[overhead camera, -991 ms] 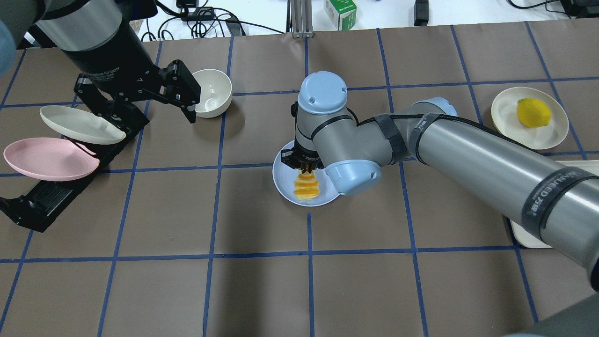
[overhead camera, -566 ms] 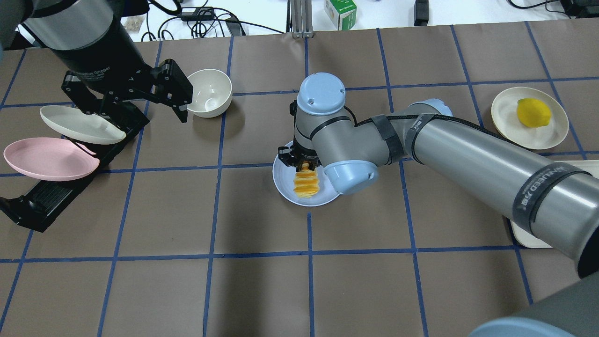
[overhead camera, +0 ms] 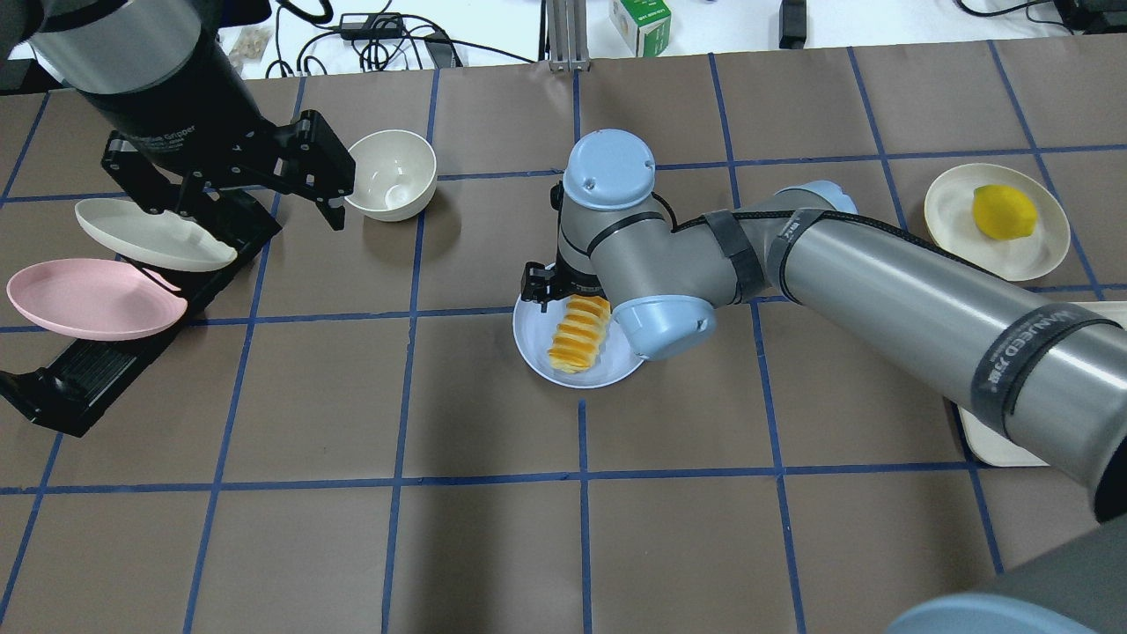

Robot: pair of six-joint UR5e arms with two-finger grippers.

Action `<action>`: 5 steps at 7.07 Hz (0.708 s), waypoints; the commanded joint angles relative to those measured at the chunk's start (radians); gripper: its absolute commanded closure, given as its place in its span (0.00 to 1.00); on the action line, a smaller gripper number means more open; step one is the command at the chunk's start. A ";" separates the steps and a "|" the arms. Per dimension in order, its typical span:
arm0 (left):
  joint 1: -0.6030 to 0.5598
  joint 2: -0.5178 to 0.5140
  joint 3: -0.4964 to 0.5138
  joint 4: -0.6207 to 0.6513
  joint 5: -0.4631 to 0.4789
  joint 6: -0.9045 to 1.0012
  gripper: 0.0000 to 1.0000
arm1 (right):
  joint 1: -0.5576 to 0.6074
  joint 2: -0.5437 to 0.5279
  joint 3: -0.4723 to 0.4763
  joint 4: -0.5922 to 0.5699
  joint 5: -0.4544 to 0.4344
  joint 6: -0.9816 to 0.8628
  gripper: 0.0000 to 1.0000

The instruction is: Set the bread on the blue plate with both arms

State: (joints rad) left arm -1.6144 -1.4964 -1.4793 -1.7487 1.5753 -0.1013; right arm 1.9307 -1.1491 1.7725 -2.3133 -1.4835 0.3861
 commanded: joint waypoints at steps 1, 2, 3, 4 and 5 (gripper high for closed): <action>0.007 -0.001 0.004 0.003 -0.003 -0.001 0.00 | -0.076 -0.122 -0.008 0.134 -0.020 -0.006 0.00; 0.004 0.002 0.004 0.003 -0.006 -0.002 0.00 | -0.152 -0.203 -0.007 0.249 -0.018 -0.013 0.00; 0.004 0.002 0.002 0.003 -0.009 -0.002 0.00 | -0.206 -0.290 -0.008 0.367 -0.011 -0.019 0.00; 0.005 0.004 0.002 0.003 -0.006 -0.002 0.00 | -0.231 -0.373 -0.011 0.471 -0.020 -0.048 0.00; 0.008 0.007 0.005 0.003 -0.003 -0.002 0.00 | -0.254 -0.436 -0.028 0.567 -0.020 -0.055 0.00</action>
State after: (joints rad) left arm -1.6087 -1.4921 -1.4761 -1.7457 1.5695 -0.1028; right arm 1.7100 -1.5000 1.7579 -1.8666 -1.5011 0.3460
